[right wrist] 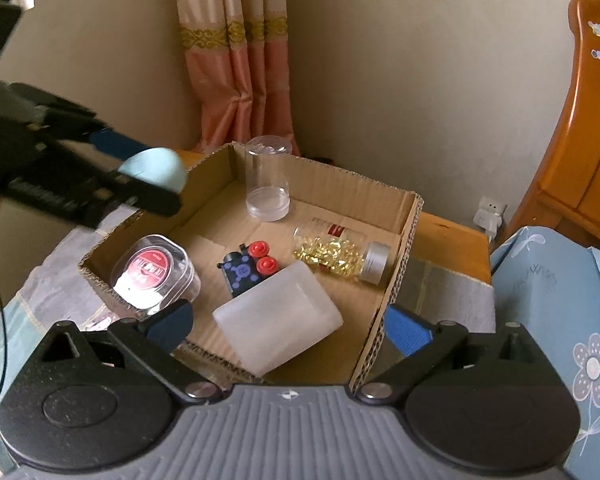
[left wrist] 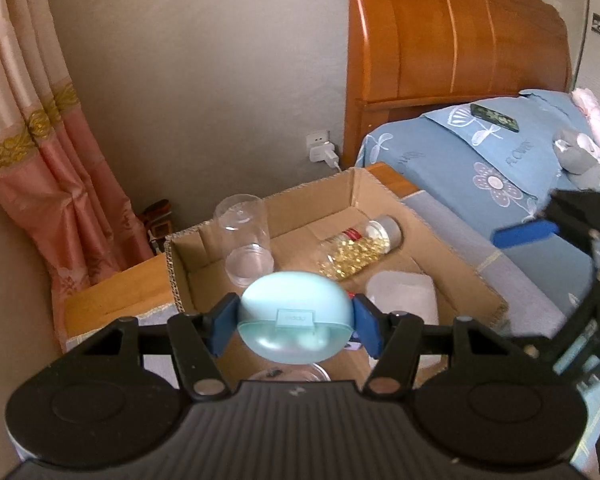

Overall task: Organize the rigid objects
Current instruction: 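Carry both items into the box and open both tools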

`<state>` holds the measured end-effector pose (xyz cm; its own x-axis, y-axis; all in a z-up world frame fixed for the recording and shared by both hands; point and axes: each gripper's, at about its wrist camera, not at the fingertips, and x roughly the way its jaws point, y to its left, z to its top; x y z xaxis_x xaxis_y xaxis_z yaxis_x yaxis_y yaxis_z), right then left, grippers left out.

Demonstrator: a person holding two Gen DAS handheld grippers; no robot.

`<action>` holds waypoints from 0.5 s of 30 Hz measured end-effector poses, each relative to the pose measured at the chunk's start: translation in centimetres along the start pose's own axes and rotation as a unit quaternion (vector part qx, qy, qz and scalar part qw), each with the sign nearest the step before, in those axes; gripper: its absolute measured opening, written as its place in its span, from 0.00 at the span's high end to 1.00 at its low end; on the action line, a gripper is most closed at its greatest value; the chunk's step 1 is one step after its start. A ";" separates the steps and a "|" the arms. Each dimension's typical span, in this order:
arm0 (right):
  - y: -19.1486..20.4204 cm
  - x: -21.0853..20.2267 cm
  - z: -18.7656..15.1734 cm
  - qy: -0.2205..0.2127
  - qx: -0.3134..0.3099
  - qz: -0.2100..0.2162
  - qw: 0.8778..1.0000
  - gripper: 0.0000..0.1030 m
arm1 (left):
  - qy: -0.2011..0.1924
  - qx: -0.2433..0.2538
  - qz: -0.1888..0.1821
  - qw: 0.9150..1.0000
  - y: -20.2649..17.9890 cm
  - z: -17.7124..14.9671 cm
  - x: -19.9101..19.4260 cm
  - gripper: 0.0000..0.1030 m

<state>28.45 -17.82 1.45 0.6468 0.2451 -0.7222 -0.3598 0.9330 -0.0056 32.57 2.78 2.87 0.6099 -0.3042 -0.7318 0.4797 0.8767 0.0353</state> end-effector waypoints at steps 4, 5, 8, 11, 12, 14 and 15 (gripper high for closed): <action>0.2 -0.7 -0.6 -0.004 0.001 -0.009 1.000 0.00 | 0.005 -0.010 0.003 1.000 0.6 0.5 1.0 0.41; 0.2 -0.8 -0.7 -0.004 0.002 -0.010 1.000 0.00 | 0.006 -0.010 0.002 1.000 0.7 0.6 1.4 0.41; 0.2 -1.2 -1.2 -0.001 0.006 -0.013 1.000 0.00 | 0.013 -0.012 0.005 1.000 0.9 0.8 2.4 0.41; 0.0 -1.5 -1.7 0.001 0.009 -0.017 1.000 0.00 | 0.015 -0.016 0.005 1.000 1.2 0.9 3.2 0.41; -0.1 -1.5 -1.8 0.003 0.010 -0.019 1.000 0.00 | 0.016 -0.017 0.006 1.000 1.2 0.9 3.5 0.41; -0.3 -1.4 -2.1 0.008 0.012 -0.024 1.000 0.00 | 0.020 -0.018 0.008 1.000 1.3 0.9 3.9 0.41; -0.4 -1.4 -2.3 0.010 0.013 -0.025 1.000 0.00 | 0.022 -0.017 0.008 1.000 1.4 0.8 4.2 0.41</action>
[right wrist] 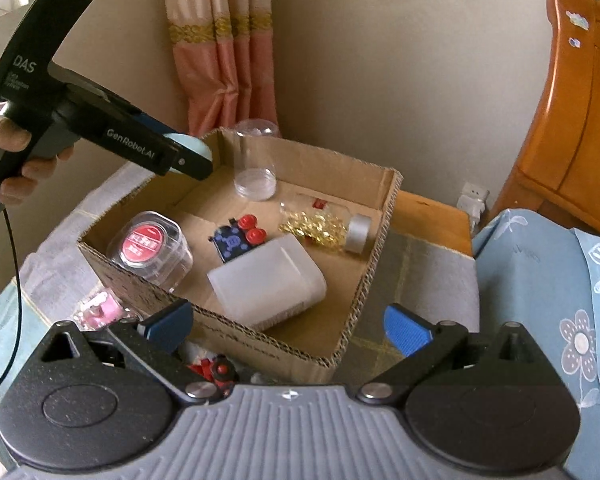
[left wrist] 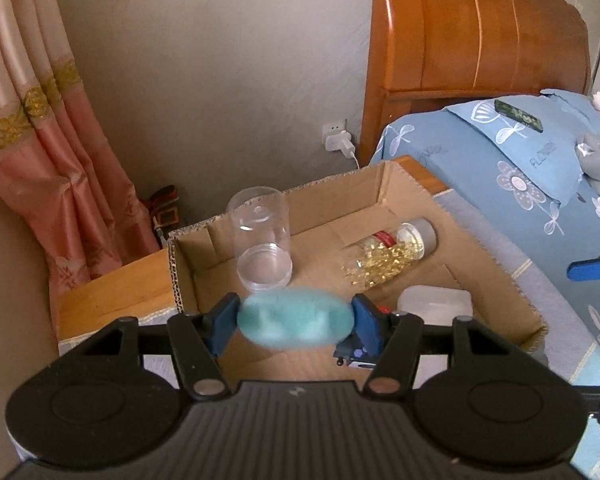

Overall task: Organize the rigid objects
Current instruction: 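Carry both items into the box and open both tools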

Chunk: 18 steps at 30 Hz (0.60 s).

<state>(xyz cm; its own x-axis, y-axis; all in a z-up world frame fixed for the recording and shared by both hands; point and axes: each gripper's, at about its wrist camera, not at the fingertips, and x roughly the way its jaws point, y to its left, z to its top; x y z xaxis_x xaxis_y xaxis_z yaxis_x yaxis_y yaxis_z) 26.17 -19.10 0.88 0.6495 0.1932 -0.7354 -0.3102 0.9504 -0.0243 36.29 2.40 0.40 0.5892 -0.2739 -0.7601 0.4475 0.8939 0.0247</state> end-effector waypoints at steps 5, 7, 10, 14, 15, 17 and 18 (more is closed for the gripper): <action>-0.5 0.6 -0.8 0.011 0.013 -0.002 1.000 0.00 | 0.003 -0.005 0.001 1.000 0.2 -0.2 0.6 0.33; -0.7 0.7 -1.0 0.014 0.018 -0.001 1.000 0.00 | -0.004 -0.015 0.004 1.000 0.5 -0.2 0.4 0.14; -0.8 0.7 -1.2 0.014 0.023 -0.002 1.000 0.00 | -0.017 -0.020 0.007 1.000 0.5 0.1 -0.5 0.13; -1.0 0.5 -1.5 0.013 0.035 -0.002 0.999 0.00 | -0.034 -0.017 0.008 0.999 0.1 -0.2 -1.8 0.09; -1.1 0.3 -1.6 0.012 0.038 -0.002 0.999 0.00 | -0.041 -0.017 0.011 0.999 -0.1 -0.4 -2.1 0.07; -1.1 0.2 -1.9 0.011 0.043 -0.005 0.999 0.00 | -0.049 -0.014 0.020 0.999 -0.7 -1.2 -2.7 0.05; -1.2 0.1 -2.0 0.011 0.045 -0.006 0.999 0.00 | -0.051 -0.010 0.024 0.998 -1.1 -1.7 -3.0 0.05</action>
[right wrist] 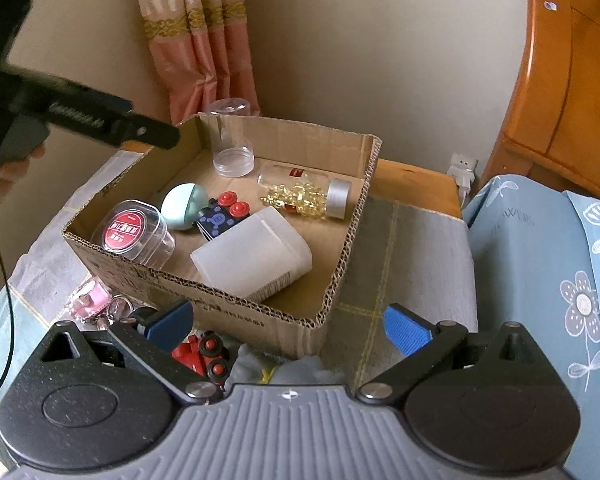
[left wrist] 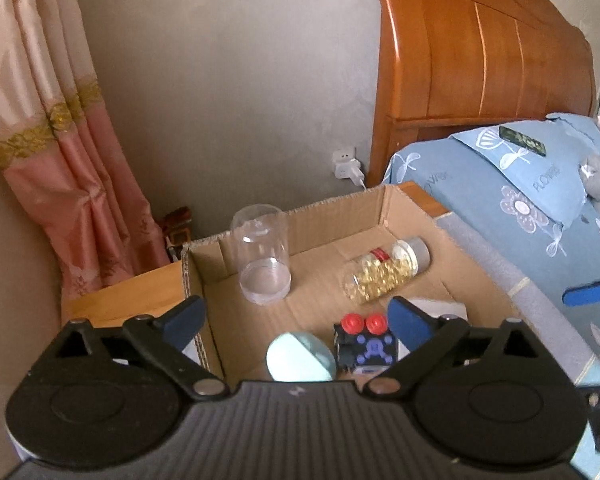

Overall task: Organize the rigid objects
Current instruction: 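Carry both items into the box and open both tools, then move the left tool to the pink keychain bottle while the right tool reaches the grey cat figure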

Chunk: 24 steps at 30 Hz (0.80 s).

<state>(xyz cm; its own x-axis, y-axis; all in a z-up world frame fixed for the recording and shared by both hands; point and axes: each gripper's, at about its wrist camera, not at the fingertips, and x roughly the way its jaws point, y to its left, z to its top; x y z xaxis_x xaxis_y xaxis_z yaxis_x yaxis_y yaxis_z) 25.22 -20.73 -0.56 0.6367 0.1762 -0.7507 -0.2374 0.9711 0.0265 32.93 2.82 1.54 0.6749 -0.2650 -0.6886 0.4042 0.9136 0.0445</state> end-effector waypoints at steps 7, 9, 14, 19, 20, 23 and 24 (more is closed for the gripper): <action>-1.0 0.0 -1.7 0.000 0.055 -0.006 0.998 0.00 | -0.016 0.012 0.015 1.000 -1.8 -2.9 -2.6 0.05; -1.0 0.0 -2.4 -0.007 0.073 -0.012 0.997 0.00 | -0.025 0.012 0.020 0.999 -2.1 -4.0 -3.2 0.04; -0.3 0.5 -4.1 -0.025 0.094 -0.028 0.995 0.00 | -0.016 0.019 0.034 0.999 -3.1 -6.9 -4.3 0.03; 0.6 1.5 -5.5 -0.039 0.113 -0.032 0.992 0.00 | -0.018 0.017 0.050 0.998 -4.3 -10.0 -5.4 0.03; 0.8 1.6 -5.7 -0.044 0.115 -0.036 0.992 0.00 | -0.018 0.021 0.057 0.998 -4.5 -10.6 -5.5 0.03; 1.1 2.5 -6.0 -0.040 0.125 -0.035 0.991 0.00 | -0.012 0.020 0.065 0.998 -5.1 -12.1 -5.4 0.03; 1.1 2.9 -6.1 -0.038 0.128 -0.040 0.990 0.00 | -0.009 0.017 0.068 0.998 -5.2 -12.4 -5.2 0.03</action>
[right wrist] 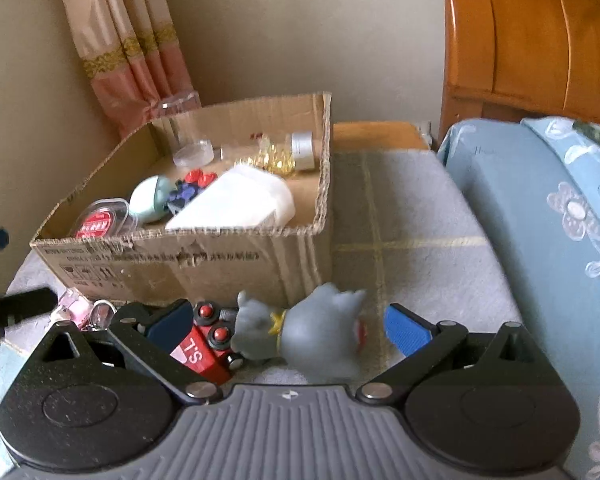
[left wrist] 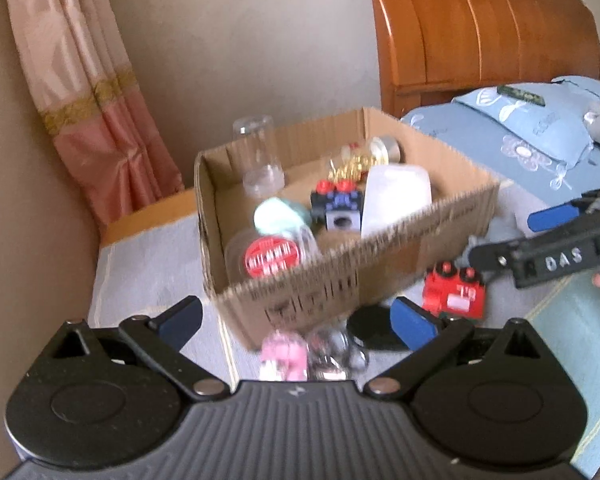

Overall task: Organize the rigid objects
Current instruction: 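Move the left tool to the pink keychain bottle while the right tool reaches the grey cat figure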

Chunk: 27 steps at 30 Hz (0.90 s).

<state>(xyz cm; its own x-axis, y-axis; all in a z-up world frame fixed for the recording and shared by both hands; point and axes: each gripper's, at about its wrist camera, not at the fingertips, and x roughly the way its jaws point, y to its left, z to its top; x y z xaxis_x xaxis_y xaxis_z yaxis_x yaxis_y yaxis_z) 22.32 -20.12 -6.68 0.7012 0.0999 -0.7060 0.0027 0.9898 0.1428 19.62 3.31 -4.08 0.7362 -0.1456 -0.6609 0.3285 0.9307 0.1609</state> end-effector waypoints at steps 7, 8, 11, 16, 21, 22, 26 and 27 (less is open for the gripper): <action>-0.7 0.9 -0.6 -0.001 -0.001 -0.043 0.999 0.00 | 0.021 -0.018 0.012 1.000 -0.3 -1.6 1.2 0.03; -0.9 1.0 -0.7 0.001 -0.002 -0.041 0.999 0.00 | 0.023 -0.021 0.010 0.999 -0.3 -1.8 1.3 0.03; -1.5 1.0 -1.0 0.008 -0.001 -0.036 0.999 0.00 | 0.033 -0.030 0.008 0.999 -0.1 -2.1 1.9 0.03; -1.7 1.0 -1.4 0.015 -0.021 -0.068 0.997 0.00 | 0.048 -0.034 0.020 0.998 0.3 -2.6 2.9 0.03; -2.3 1.6 -2.0 0.030 -0.032 -0.069 0.997 0.00 | 0.067 -0.049 0.029 0.996 1.3 -3.2 4.0 0.03; -2.3 1.7 -2.2 0.032 -0.034 -0.069 0.997 0.00 | 0.071 -0.051 0.030 0.996 1.5 -3.3 4.2 0.03; -1.9 2.1 -2.7 0.027 -0.046 -0.071 0.996 0.00 | 0.077 -0.061 0.016 0.995 2.1 -3.6 4.2 0.03; -1.9 2.1 -2.6 0.027 -0.046 -0.070 0.996 0.00 | 0.077 -0.061 0.014 0.995 2.2 -3.6 4.2 0.03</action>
<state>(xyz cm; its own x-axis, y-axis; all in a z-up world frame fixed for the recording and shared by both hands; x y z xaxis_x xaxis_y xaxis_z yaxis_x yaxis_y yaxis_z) 21.93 -21.51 -10.28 0.6595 -0.0374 -0.7508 0.0305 0.9993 -0.0229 21.28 6.02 -9.14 0.6419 -0.0742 -0.7632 0.2278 0.9688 0.0974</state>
